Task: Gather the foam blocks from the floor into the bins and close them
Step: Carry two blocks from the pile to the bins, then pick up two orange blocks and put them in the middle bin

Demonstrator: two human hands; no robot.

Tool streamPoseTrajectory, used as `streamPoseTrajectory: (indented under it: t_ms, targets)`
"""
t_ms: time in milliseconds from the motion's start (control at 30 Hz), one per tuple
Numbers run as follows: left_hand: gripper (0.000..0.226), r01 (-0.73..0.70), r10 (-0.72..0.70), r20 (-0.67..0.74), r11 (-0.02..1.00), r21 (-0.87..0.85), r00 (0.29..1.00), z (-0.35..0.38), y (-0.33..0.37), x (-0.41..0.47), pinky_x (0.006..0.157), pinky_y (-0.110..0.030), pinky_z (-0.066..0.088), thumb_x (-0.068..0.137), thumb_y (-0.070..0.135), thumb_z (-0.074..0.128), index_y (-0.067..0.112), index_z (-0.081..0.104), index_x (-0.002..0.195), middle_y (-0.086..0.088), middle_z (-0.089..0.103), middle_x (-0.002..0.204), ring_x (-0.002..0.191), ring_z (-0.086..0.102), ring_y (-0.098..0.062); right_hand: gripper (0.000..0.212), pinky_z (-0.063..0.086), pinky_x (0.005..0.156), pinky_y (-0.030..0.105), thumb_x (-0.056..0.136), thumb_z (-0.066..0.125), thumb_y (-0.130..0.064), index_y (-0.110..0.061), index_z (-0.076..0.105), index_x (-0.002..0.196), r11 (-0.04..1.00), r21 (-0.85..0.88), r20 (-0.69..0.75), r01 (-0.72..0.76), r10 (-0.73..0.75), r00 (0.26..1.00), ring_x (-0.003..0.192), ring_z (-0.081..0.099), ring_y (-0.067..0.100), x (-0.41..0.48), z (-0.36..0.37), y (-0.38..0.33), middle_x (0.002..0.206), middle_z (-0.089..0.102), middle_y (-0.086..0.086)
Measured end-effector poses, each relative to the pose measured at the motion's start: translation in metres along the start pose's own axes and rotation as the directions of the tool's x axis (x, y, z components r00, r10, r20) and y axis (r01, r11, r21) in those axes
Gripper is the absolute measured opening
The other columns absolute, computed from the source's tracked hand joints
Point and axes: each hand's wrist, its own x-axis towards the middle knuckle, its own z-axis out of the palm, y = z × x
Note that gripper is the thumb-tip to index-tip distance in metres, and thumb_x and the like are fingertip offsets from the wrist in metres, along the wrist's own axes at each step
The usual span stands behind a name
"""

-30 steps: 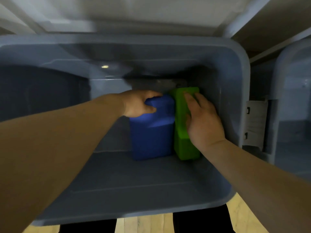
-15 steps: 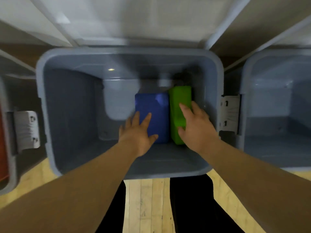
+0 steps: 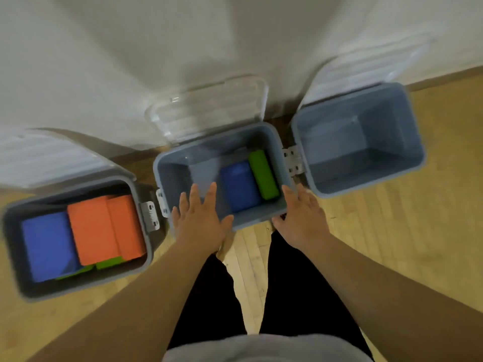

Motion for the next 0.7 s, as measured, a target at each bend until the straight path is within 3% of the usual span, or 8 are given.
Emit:
streamPoseTrajectory:
  t_ms: [167,300,533,700]
  targets:
    - [0.092,-0.205,0.210,-0.006,0.961,0.185,0.978,-0.047,-0.021,-0.082,0.125,-0.058,0.009,0.095,0.071,0.047,0.038,-0.006,0.163,-0.007,-0.011,0.172,0.158,-0.006,-0.036,0.087,0.029,0.119,0.054,0.092,0.056,-0.057,-0.031,0.011,0.163,0.960,0.231,-0.102,-0.160,0.188,0.977,0.154,0.016,0.037,-0.120,0.011,-0.010,0.170,0.008,0.010]
    - [0.094,-0.345,0.336,0.088,0.875,0.340,0.938,-0.071,-0.019,-0.123,0.125,-0.058,0.010,0.095,0.072,0.045,0.036,-0.010,0.162,-0.008,-0.012,0.172,0.157,-0.006,-0.037,0.088,0.027,0.120,0.055,0.095,0.052,-0.061,-0.031,0.005,0.163,0.878,0.375,-0.096,-0.298,0.357,0.929,0.155,0.013,0.037,-0.208,0.038,-0.004,0.171,0.004,0.010]
    - [0.095,-0.645,0.669,0.238,0.463,0.608,0.705,-0.070,0.051,-0.181,0.125,-0.058,0.008,0.093,0.078,0.040,0.037,-0.012,0.161,-0.007,-0.014,0.171,0.157,-0.005,-0.037,0.093,0.022,0.123,0.054,0.092,0.055,-0.066,-0.039,0.001,0.162,0.548,0.679,-0.004,-0.489,0.668,0.744,0.157,0.008,0.032,-0.344,0.102,0.038,0.172,-0.001,0.001]
    - [0.096,-0.729,0.744,0.331,0.293,0.619,0.580,-0.022,0.117,-0.247,0.122,-0.059,0.021,0.089,0.078,0.048,0.037,0.001,0.162,-0.008,0.005,0.171,0.156,0.009,-0.035,0.094,0.021,0.123,0.054,0.092,0.056,-0.065,-0.039,0.001,0.163,0.295,0.796,0.102,-0.528,0.795,0.598,0.157,0.009,0.032,-0.438,0.181,0.063,0.172,0.000,0.002]
